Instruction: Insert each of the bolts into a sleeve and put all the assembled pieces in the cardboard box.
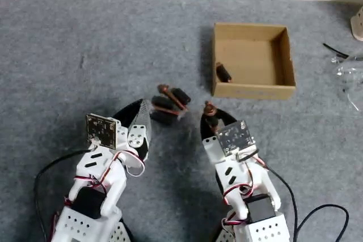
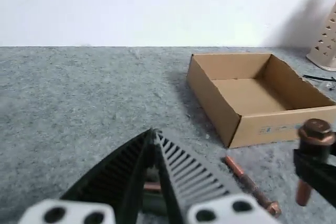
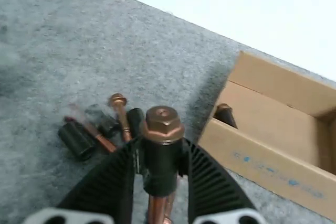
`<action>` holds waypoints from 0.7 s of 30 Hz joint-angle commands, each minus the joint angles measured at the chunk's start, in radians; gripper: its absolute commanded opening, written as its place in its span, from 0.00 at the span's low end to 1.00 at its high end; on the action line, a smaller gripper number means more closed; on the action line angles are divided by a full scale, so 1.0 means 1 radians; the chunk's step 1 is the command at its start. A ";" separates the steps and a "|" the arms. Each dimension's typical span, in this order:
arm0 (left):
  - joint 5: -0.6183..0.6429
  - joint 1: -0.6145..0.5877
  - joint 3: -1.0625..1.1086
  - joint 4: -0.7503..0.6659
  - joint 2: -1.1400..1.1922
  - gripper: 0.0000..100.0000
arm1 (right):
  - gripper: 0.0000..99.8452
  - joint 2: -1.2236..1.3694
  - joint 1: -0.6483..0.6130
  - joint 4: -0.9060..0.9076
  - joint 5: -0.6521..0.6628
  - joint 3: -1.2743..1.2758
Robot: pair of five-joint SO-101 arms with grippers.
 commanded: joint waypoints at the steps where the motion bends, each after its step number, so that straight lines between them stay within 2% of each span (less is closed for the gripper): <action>1: -0.011 -0.039 0.021 -0.002 -0.010 0.01 | 0.00 -0.012 0.038 -0.005 0.003 0.117; 7: -0.020 -0.059 0.021 -0.002 -0.015 0.01 | 0.00 -0.013 0.041 -0.022 0.002 0.117; 12: -0.167 -0.081 0.021 0.002 -0.010 0.01 | 0.00 -0.013 0.036 -0.022 0.000 0.117; 15: -0.204 -0.093 0.021 0.005 -0.010 0.01 | 0.00 -0.013 0.035 -0.019 -0.002 0.119; 21: -0.333 -0.120 0.021 0.038 -0.008 0.01 | 0.00 -0.012 0.076 -0.018 -0.074 0.117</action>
